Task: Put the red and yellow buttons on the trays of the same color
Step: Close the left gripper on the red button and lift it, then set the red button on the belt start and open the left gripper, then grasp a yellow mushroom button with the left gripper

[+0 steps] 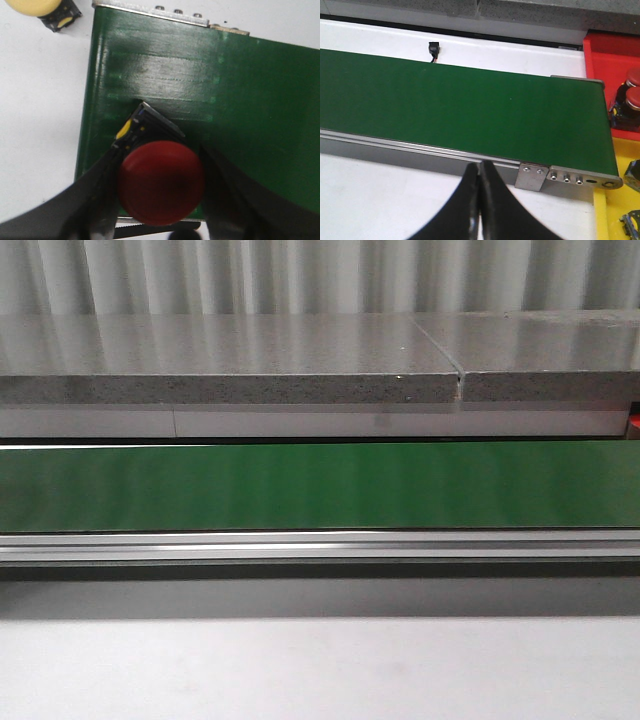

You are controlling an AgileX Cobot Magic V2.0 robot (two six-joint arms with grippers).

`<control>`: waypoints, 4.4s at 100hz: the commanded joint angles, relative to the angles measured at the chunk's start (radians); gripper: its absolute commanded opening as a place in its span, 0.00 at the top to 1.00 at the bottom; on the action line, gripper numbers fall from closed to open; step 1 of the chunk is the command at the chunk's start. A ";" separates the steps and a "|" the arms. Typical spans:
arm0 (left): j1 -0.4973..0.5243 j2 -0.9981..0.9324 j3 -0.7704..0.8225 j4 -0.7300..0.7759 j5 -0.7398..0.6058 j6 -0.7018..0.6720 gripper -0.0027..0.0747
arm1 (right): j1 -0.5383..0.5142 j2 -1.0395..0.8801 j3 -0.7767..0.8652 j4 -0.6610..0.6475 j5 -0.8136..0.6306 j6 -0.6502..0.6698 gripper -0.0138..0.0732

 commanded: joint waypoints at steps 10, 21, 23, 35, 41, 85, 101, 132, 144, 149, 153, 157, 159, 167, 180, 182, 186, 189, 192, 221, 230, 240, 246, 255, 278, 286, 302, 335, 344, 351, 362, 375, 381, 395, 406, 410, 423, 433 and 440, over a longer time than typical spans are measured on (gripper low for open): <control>-0.006 -0.027 -0.029 -0.013 0.000 0.001 0.42 | 0.000 0.004 -0.026 0.000 -0.071 -0.010 0.92; -0.006 -0.027 -0.042 -0.014 -0.004 0.001 0.26 | 0.000 0.004 -0.026 0.000 -0.071 -0.010 0.92; -0.006 -0.027 -0.044 -0.014 -0.008 0.001 0.25 | 0.000 0.004 -0.026 0.000 -0.071 -0.010 0.92; -0.006 -0.027 -0.083 -0.016 -0.018 0.001 0.25 | 0.000 0.004 -0.026 0.000 -0.071 -0.010 0.92; -0.006 -0.027 -0.111 -0.037 -0.020 0.001 0.25 | 0.000 0.004 -0.026 0.000 -0.071 -0.010 0.92; 0.065 0.015 -0.220 -0.022 -0.040 -0.111 0.25 | 0.000 0.004 -0.026 0.000 -0.071 -0.010 0.92; 0.125 0.059 -0.223 -0.002 -0.092 -0.227 0.25 | 0.000 0.004 -0.026 0.000 -0.071 -0.010 0.92; 0.169 0.169 -0.240 -0.016 -0.088 -0.379 0.25 | 0.000 0.004 -0.026 0.000 -0.071 -0.010 0.92; 0.169 0.210 -0.253 -0.074 -0.096 -0.419 0.25 | 0.000 0.004 -0.026 0.000 -0.071 -0.010 0.92; 0.170 0.224 -0.257 -0.097 -0.103 -0.427 0.25 | 0.000 0.004 -0.026 0.000 -0.071 -0.010 0.92; 0.170 0.237 -0.267 -0.117 -0.102 -0.427 0.25 | 0.000 0.004 -0.026 0.000 -0.071 -0.010 0.92; 0.170 0.250 -0.278 -0.127 -0.102 -0.427 0.25 | 0.000 0.004 -0.026 0.000 -0.071 -0.010 0.92; 0.170 0.256 -0.283 -0.127 -0.102 -0.427 0.25 | 0.000 0.004 -0.026 0.000 -0.071 -0.010 0.92; 0.170 0.273 -0.297 -0.129 -0.109 -0.427 0.25 | 0.000 0.004 -0.026 0.000 -0.071 -0.010 0.92; 0.172 0.290 -0.301 -0.125 -0.125 -0.429 0.25 | 0.000 0.004 -0.026 0.000 -0.071 -0.010 0.92; 0.174 0.289 -0.301 -0.125 -0.128 -0.429 0.25 | 0.000 0.004 -0.026 0.000 -0.071 -0.010 0.92; 0.176 0.294 -0.301 -0.125 -0.137 -0.429 0.25 | 0.000 0.004 -0.026 0.000 -0.071 -0.010 0.92; 0.176 0.296 -0.301 -0.125 -0.141 -0.430 0.25 | 0.000 0.004 -0.026 0.000 -0.071 -0.010 0.92; 0.176 0.301 -0.301 -0.125 -0.144 -0.430 0.25 | 0.000 0.004 -0.026 0.000 -0.071 -0.010 0.92; 0.178 0.323 -0.301 -0.125 -0.185 -0.430 0.30 | 0.000 0.004 -0.026 0.000 -0.071 -0.010 0.92; 0.178 0.323 -0.301 -0.125 -0.190 -0.430 0.33 | 0.000 0.004 -0.026 0.000 -0.071 -0.010 0.92; 0.178 0.325 -0.301 -0.125 -0.191 -0.430 0.39 | 0.000 0.004 -0.026 0.000 -0.071 -0.010 0.92; 0.178 0.325 -0.301 -0.125 -0.191 -0.430 0.45 | 0.000 0.004 -0.026 0.000 -0.071 -0.010 0.92; 0.178 0.325 -0.301 -0.125 -0.194 -0.430 0.52 | 0.000 0.004 -0.026 0.000 -0.071 -0.010 0.92; 0.178 0.325 -0.301 -0.125 -0.202 -0.430 0.60 | 0.000 0.004 -0.026 0.000 -0.071 -0.010 0.92; 0.178 0.323 -0.301 -0.119 -0.200 -0.420 0.62 | 0.000 0.004 -0.026 0.000 -0.071 -0.010 0.92; 0.178 0.305 -0.301 -0.116 -0.200 -0.402 0.63 | 0.000 0.004 -0.026 0.000 -0.071 -0.010 0.92; 0.176 0.183 -0.301 -0.073 -0.167 -0.188 0.63 | 0.000 0.004 -0.026 0.000 -0.071 -0.010 0.92; 0.170 0.145 -0.299 -0.073 -0.129 -0.130 0.63 | 0.000 0.004 -0.026 0.000 -0.071 -0.010 0.92; 0.159 0.114 -0.298 -0.073 -0.100 -0.096 0.63 | 0.000 0.004 -0.026 0.000 -0.071 -0.010 0.92; 0.127 0.059 -0.269 -0.055 -0.104 -0.081 0.63 | 0.000 0.004 -0.026 0.000 -0.071 -0.010 0.92; 0.092 -0.008 -0.201 -0.049 -0.119 -0.081 0.63 | 0.000 0.004 -0.026 0.000 -0.071 -0.010 0.92; 0.072 -0.041 -0.163 -0.049 -0.132 -0.079 0.63 | 0.000 0.004 -0.026 0.000 -0.071 -0.010 0.92; 0.029 -0.092 -0.091 -0.049 -0.151 -0.079 0.63 | 0.000 0.004 -0.026 0.000 -0.071 -0.010 0.92; 0.000 -0.100 -0.052 -0.047 -0.153 -0.079 0.63 | 0.000 0.004 -0.026 0.000 -0.071 -0.010 0.92; -0.008 -0.100 -0.041 -0.047 -0.155 -0.079 0.63 | 0.000 0.004 -0.026 0.000 -0.071 -0.010 0.92; -0.028 -0.100 0.014 -0.047 -0.177 -0.079 0.63 | 0.000 0.004 -0.026 0.000 -0.071 -0.010 0.92; -0.031 -0.100 0.052 -0.047 -0.208 -0.079 0.63 | 0.000 0.004 -0.026 0.000 -0.071 -0.010 0.92; -0.031 -0.100 0.065 -0.047 -0.211 -0.079 0.63 | 0.000 0.004 -0.026 0.000 -0.071 -0.010 0.92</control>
